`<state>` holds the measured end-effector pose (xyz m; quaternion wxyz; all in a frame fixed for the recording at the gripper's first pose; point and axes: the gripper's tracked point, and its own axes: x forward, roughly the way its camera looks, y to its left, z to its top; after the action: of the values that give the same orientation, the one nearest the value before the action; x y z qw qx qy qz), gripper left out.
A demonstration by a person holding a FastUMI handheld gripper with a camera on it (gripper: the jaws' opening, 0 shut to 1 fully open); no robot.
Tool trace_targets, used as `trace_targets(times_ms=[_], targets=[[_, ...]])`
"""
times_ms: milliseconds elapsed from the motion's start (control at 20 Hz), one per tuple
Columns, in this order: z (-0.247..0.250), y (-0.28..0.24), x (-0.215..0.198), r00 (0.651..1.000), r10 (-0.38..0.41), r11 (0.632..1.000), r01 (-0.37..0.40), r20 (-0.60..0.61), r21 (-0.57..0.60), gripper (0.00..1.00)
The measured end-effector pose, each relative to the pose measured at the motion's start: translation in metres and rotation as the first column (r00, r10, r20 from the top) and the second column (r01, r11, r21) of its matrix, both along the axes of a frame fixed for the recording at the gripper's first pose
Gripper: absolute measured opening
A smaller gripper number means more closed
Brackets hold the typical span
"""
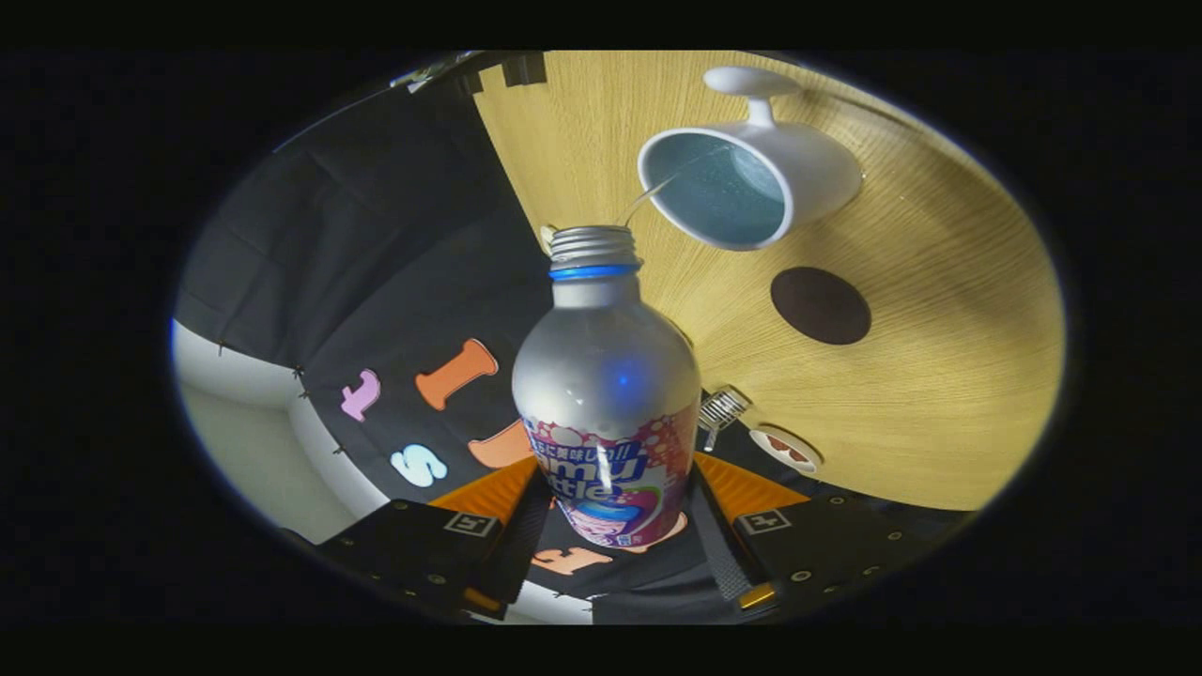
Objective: Take the bottle from table, then pour the juice into the cup, finally place the bottle on the coaster
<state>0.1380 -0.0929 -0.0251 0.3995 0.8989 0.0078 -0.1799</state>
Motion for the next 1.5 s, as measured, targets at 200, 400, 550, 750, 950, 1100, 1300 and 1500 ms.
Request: trace_targets(times_ms=[200, 400, 550, 750, 950, 1100, 1300, 1500], targets=[[0.003, -0.001, 0.001, 1.0, -0.012, 1.0, 0.011, 0.008, 0.023, 0.77], [0.005, -0.003, 0.003, 0.998, -0.043, 0.997, 0.041, 0.039, 0.069, 0.77], [0.007, -0.004, 0.004, 0.998, -0.047, 0.996, 0.044, 0.045, 0.076, 0.77], [0.006, -0.003, 0.005, 0.998, -0.047, 0.996, 0.044, 0.04, 0.074, 0.77], [0.003, -0.002, 0.004, 0.999, -0.038, 0.997, 0.036, 0.03, 0.071, 0.77], [-0.004, 0.006, 0.005, 1.0, -0.009, 1.0, 0.008, 0.003, 0.021, 0.77], [-0.004, 0.011, 0.006, 1.0, 0.029, 0.997, -0.029, -0.012, -0.069, 0.77], [-0.019, 0.02, 0.009, 0.981, 0.137, 0.926, -0.176, -0.137, -0.333, 0.77]])
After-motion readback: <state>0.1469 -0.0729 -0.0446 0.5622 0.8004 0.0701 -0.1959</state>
